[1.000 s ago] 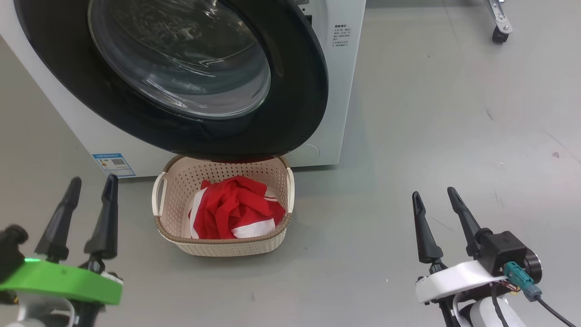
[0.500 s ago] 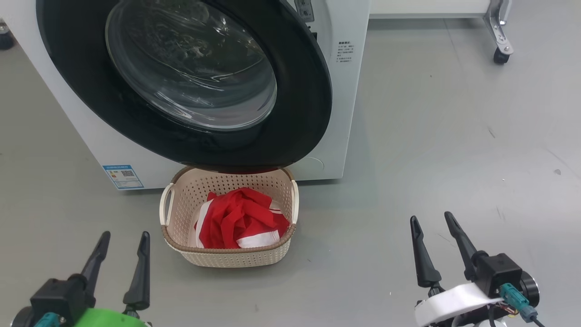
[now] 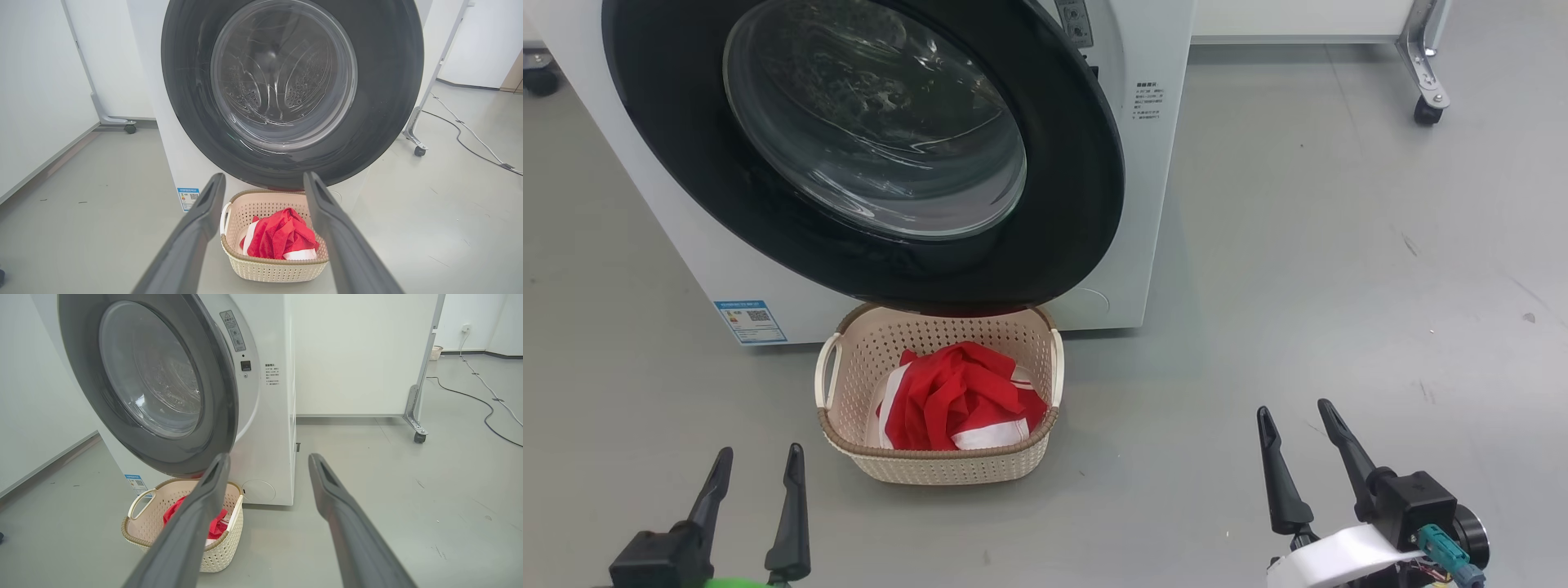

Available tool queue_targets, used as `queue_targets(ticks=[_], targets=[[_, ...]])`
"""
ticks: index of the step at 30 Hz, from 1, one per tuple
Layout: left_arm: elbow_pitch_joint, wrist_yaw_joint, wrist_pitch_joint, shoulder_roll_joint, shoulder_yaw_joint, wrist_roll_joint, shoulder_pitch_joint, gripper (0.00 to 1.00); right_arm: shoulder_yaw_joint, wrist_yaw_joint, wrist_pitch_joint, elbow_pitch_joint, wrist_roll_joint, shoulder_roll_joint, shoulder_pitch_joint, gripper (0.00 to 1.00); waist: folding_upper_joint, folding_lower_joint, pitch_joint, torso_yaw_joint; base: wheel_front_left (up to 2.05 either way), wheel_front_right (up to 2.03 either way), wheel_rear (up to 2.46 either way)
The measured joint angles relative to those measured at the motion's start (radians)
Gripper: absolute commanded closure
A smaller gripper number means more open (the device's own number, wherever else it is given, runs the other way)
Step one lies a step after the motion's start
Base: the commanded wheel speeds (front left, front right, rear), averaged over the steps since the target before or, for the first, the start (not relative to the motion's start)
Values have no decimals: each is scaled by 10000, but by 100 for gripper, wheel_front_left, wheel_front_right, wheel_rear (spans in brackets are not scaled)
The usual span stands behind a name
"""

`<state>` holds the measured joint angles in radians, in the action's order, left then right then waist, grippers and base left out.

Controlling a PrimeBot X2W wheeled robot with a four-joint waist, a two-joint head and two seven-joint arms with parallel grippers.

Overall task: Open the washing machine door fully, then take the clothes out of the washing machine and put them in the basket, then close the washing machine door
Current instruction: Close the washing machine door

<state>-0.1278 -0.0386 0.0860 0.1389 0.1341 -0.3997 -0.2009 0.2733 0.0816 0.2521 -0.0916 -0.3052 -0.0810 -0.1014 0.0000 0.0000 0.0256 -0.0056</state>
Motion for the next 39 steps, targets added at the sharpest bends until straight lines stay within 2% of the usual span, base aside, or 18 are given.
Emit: queue_targets(ticks=[20,21,22,23,35,39], targets=[[167,-176,311,-194,305,232,-43,0,-46,17,0,25,0,19,-104,0,0,0,-5,-51,0,0,0],[167,-176,311,-194,305,232,-43,0,-46,17,0,25,0,19,-104,6,0,0,-5,-51,0,0,0],[178,-176,311,-194,313,232,-43,0,-52,17,0,29,2,19,-104,58,0,0,-5,-52,0,0,0],[184,-176,313,-194,320,232,-43,0,-63,17,0,33,0,23,-104,100,0,0,-6,-52,0,0,0],[263,-165,383,-265,640,234,-35,0,-82,-15,0,4,6,-104,-48,100,0,0,-11,89,0,0,0],[274,-92,383,-276,700,238,-20,0,-61,-194,-2,4,33,-228,226,100,0,0,23,262,0,0,0]])
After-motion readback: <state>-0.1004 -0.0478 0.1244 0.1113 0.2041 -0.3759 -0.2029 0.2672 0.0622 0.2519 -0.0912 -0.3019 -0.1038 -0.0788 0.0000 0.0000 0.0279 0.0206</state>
